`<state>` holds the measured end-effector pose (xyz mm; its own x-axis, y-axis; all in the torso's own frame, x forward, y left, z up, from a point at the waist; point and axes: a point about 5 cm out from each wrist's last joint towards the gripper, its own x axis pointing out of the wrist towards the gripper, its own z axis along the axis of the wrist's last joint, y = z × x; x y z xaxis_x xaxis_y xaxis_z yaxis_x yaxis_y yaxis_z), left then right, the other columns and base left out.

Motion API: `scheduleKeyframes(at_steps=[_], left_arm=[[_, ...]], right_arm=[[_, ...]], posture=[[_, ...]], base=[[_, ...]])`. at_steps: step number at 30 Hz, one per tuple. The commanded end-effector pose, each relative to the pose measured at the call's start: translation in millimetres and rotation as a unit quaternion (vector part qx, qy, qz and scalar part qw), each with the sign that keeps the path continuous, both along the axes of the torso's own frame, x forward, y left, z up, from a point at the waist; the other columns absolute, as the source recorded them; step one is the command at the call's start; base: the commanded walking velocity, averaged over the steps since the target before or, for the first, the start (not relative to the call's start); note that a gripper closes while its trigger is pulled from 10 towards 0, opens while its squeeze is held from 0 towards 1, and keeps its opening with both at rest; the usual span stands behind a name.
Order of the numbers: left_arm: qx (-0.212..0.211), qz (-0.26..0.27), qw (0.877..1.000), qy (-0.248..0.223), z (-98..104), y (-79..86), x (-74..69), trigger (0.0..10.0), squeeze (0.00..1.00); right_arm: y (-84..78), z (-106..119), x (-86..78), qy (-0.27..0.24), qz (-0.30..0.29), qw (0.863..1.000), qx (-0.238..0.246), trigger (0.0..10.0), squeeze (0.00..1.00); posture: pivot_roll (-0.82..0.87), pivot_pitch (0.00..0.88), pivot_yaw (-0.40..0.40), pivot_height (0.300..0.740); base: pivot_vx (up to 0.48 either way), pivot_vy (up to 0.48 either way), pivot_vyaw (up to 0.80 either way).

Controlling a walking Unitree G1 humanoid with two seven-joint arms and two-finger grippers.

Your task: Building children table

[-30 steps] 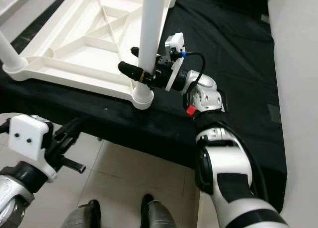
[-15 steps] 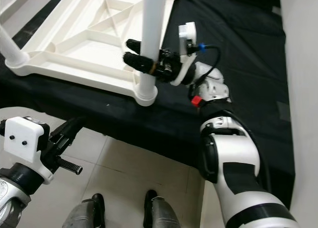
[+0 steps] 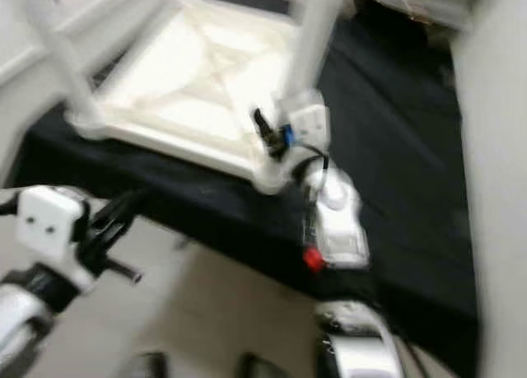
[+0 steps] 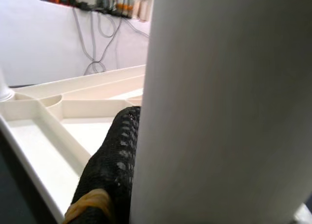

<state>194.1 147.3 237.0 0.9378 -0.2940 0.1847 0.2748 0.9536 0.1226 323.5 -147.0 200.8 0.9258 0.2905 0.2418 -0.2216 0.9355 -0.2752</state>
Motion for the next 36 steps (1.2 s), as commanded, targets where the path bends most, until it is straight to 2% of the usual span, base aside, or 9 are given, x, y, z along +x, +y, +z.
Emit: scheduleKeyframes(at_steps=[1, 14, 15, 18, 19, 28, 29, 33, 36], left_arm=[[-0.005, -0.009, 1.000, -0.001, -1, -3.1, 1.3, 10.0, 0.00], [0.002, -0.002, 1.000, -0.015, 4, 3.1, 9.4, 10.0, 0.00], [-0.001, -0.006, 1.000, -0.012, 3, 1.2, 8.5, 10.0, 0.00], [-0.002, -0.014, 1.000, -0.002, 0, -2.9, 5.6, 10.0, 0.00], [-0.003, -0.017, 1.000, 0.002, -2, -4.5, 3.7, 10.0, 0.00], [-0.008, -0.009, 1.000, 0.016, -4, -4.4, -7.8, 10.0, 0.00], [-0.007, -0.005, 1.000, 0.017, -4, -3.4, -9.7, 10.0, 0.00], [-0.008, 0.000, 1.000, 0.017, -4, -2.4, -12.7, 10.0, 0.00], [-0.008, 0.003, 1.000, 0.017, -3, -4.0, -16.6, 10.0, 0.00]], right_arm=[[-17.1, -54, -3.9, 0.133, -0.045, 0.985, -0.098, 0.0, 0.00], [53.5, 5, 48.1, 0.051, -0.078, 0.994, -0.057, 0.0, 0.00], [54.0, 6, 48.3, 0.055, -0.080, 0.994, -0.056, 10.0, 0.00], [55.6, 9, 50.4, 0.053, -0.058, 0.996, -0.048, 10.0, 0.00], [55.3, 12, 53.0, 0.057, -0.037, 0.997, -0.024, 10.0, 1.00], [43.5, 35, 67.5, 0.034, 0.108, 0.993, -0.021, 10.0, 0.99], [39.9, 40, 67.9, 0.035, 0.148, 0.988, -0.026, 10.0, 0.00], [37.2, 45, 65.6, 0.050, 0.230, 0.972, -0.025, 10.0, 0.00], [34.1, 52, 56.8, 0.099, 0.422, 0.901, 0.018, 10.0, 0.00]], posture=[[0.10, 0.186, -0.084, 0.740], [0.12, 0.163, -0.076, 0.740], [0.12, 0.181, -0.072, 0.740], [0.12, 0.200, -0.070, 0.740], [0.12, 0.217, -0.073, 0.740], [0.14, 0.282, -0.092, 0.740], [0.14, 0.289, -0.095, 0.740], [0.15, 0.301, -0.099, 0.740], [0.18, 0.327, -0.112, 0.740]], base=[[0.000, 0.000, 0.00], [0.000, 0.000, 0.00], [0.000, 0.000, 0.00], [0.000, 0.000, 0.00], [0.000, 0.000, 0.00], [0.000, 0.000, 0.00], [0.000, 0.000, 0.00], [0.000, 0.000, 0.00], [0.000, 0.000, 0.00]])
